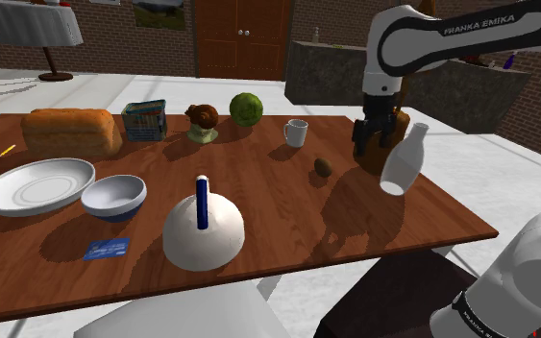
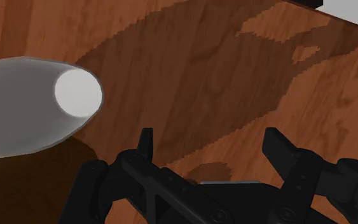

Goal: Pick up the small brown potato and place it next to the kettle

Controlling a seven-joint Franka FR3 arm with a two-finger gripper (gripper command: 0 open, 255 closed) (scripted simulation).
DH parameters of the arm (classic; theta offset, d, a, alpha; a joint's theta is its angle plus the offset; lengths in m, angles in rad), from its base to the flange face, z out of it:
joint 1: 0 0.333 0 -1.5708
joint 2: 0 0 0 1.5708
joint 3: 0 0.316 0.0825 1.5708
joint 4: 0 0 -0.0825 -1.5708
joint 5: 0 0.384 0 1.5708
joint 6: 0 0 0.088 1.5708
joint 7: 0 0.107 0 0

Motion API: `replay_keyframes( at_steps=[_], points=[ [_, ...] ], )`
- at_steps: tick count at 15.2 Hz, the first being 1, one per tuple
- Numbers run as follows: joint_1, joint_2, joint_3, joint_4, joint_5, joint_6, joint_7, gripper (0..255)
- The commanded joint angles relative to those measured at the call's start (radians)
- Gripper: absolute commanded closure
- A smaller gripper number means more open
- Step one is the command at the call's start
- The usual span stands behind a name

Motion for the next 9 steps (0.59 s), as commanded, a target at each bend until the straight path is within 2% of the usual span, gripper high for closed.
replay_keyframes(
  at_steps=[1,9],
  points=[
    [-0.002,0.089,-0.003,0.044,0.001,0.035,0.005,0],
    [-0.018,0.423,-0.021,0.282,0.008,0.093,0.005,0]
  ],
)
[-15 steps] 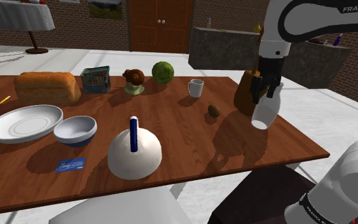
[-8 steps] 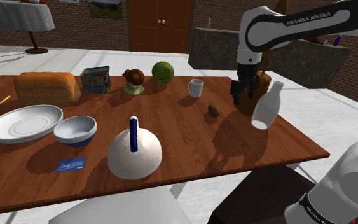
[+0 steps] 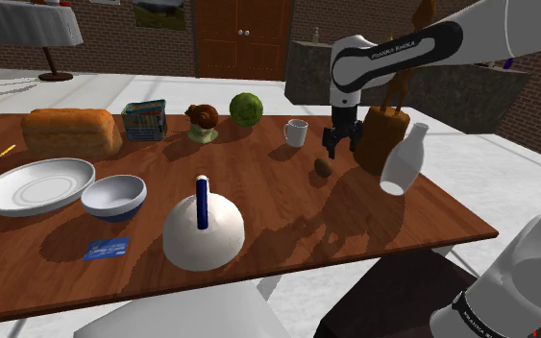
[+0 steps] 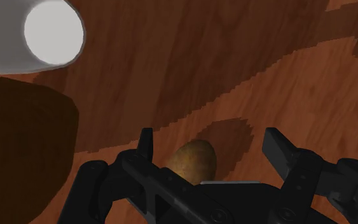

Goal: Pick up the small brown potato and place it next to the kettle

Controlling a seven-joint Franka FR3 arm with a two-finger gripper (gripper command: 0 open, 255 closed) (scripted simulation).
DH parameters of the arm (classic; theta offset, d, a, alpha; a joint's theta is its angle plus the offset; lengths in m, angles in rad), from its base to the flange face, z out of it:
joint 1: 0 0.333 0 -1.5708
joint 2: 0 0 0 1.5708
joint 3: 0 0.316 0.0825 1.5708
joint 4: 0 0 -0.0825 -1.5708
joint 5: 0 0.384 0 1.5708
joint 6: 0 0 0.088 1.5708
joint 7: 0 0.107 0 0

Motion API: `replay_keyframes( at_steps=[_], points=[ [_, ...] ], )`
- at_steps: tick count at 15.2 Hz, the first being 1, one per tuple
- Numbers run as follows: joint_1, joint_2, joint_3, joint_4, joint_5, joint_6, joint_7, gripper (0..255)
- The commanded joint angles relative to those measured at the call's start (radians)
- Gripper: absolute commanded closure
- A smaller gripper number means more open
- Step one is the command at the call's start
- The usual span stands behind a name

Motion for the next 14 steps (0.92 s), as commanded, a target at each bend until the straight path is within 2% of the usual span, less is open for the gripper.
replay_keyframes(
  at_steps=[1,8,14],
  points=[
    [-0.004,0.088,-0.004,0.075,0.004,0.003,0.0,0],
    [-0.023,0.391,-0.014,0.372,0.02,-0.025,-0.004,0],
    [-0.026,0.395,-0.015,0.296,0.019,0.055,-0.003,0]
  ],
)
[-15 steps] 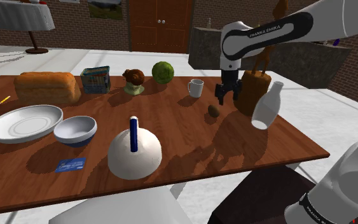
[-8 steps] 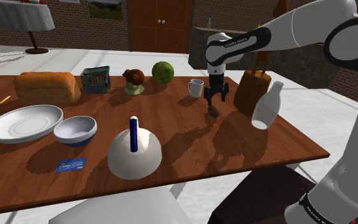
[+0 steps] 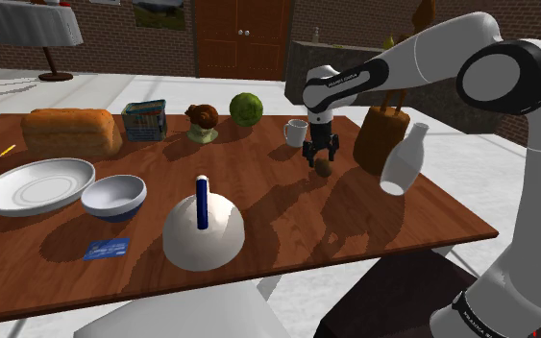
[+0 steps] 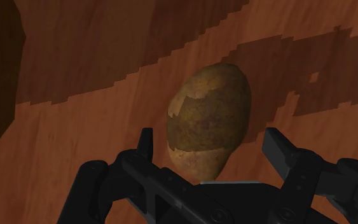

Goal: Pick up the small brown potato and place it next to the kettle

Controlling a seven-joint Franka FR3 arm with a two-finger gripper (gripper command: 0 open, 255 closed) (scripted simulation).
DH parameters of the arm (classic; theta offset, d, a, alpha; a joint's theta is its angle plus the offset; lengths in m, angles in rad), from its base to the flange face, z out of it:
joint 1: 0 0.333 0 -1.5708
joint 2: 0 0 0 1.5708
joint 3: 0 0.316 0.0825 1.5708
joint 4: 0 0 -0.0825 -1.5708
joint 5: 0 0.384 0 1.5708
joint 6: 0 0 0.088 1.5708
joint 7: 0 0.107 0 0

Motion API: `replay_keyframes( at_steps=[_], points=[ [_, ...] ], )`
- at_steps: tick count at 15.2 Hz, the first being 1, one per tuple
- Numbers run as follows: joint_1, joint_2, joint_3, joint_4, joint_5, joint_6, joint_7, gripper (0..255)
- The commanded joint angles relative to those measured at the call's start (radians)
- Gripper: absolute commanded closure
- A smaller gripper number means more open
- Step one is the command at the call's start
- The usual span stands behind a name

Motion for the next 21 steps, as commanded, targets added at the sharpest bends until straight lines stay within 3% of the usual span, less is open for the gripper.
replay_keyframes(
  at_steps=[1,10,11,21],
  points=[
    [-0.001,0.005,0.0,-0.02,0.0,0.025,0.0,0],
    [-0.001,0.006,0.0,-0.026,0.0,0.032,0.0,0],
    [-0.001,0.006,0.0,-0.026,0.0,0.032,0.0,255],
    [-0.001,0.0,0.0,-0.021,0.0,0.022,0.0,255]
  ],
)
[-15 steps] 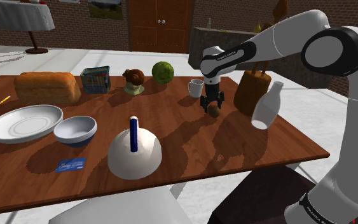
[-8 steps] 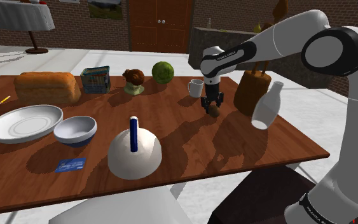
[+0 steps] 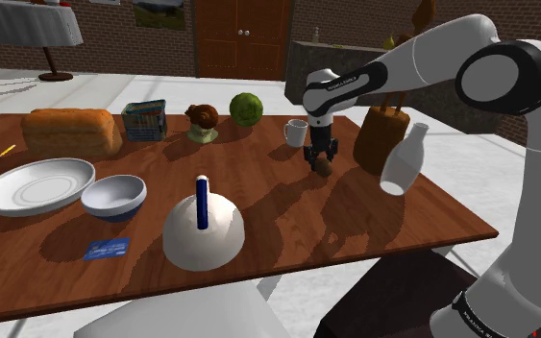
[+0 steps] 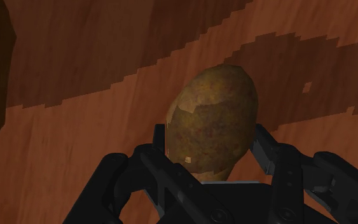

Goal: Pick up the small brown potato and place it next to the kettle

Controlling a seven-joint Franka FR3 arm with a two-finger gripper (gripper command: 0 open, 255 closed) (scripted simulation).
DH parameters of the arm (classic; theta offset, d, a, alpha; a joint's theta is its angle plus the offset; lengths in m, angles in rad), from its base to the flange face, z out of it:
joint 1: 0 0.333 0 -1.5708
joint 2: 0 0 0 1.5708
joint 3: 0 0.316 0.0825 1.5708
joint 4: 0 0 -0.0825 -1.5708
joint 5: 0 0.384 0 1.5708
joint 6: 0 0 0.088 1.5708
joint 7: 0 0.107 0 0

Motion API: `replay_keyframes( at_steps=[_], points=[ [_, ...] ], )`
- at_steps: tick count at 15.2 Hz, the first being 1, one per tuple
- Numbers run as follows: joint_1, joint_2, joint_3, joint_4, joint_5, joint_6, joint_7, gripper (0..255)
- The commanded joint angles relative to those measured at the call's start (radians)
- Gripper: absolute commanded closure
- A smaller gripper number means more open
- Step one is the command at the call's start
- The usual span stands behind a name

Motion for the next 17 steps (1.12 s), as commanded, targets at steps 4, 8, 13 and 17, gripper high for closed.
replay_keyframes(
  at_steps=[4,8,13,17],
  points=[
    [0.001,-0.028,-0.001,0.022,-0.001,-0.049,-0.002,255],
    [0.001,-0.047,-0.001,0.048,-0.002,-0.095,-0.004,255],
    [0.002,-0.068,-0.002,0.086,-0.002,-0.154,-0.007,255],
    [0.002,-0.081,-0.002,0.121,-0.003,-0.202,-0.009,255]
  ],
)
